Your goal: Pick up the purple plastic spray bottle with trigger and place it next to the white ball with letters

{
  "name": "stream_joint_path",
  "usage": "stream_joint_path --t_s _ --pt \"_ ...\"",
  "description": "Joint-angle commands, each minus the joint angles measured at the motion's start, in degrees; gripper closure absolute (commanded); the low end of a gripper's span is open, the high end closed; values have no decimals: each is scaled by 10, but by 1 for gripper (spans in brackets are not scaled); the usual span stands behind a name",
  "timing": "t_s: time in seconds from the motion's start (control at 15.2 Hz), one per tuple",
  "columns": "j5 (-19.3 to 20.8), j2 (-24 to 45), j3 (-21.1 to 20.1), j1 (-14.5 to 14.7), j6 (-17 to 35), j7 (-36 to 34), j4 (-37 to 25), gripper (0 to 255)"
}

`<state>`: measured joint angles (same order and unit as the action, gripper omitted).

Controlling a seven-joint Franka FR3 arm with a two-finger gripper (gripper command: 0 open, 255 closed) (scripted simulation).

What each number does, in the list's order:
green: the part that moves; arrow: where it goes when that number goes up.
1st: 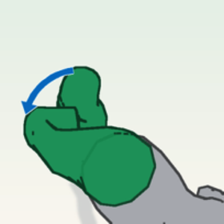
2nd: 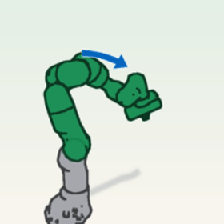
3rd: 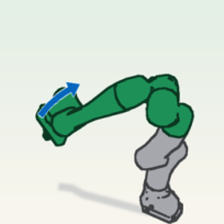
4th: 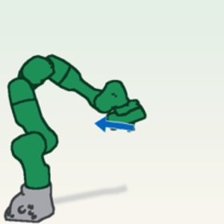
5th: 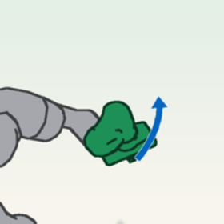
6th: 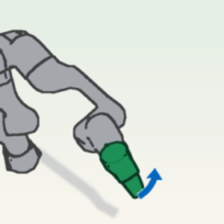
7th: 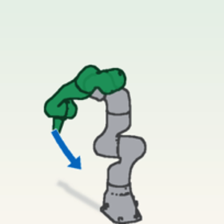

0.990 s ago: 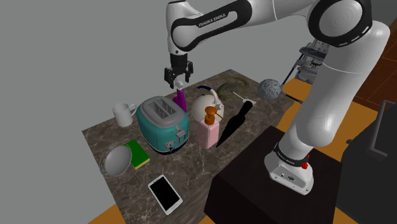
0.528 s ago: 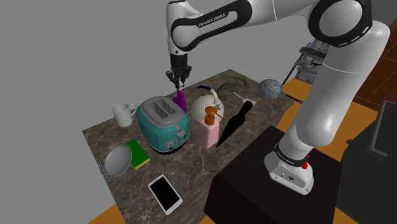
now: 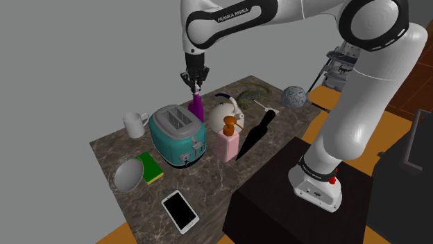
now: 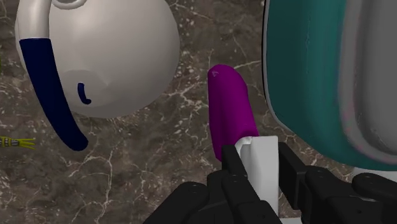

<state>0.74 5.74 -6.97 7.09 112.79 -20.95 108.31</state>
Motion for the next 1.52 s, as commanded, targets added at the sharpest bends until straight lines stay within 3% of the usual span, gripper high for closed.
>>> stream_joint_path --t_s 0.0,1.45 --pt "-1 -4 0 0 -15 0 -10 255" --pt "-2 -12 -1 0 -183 1 -171 255"
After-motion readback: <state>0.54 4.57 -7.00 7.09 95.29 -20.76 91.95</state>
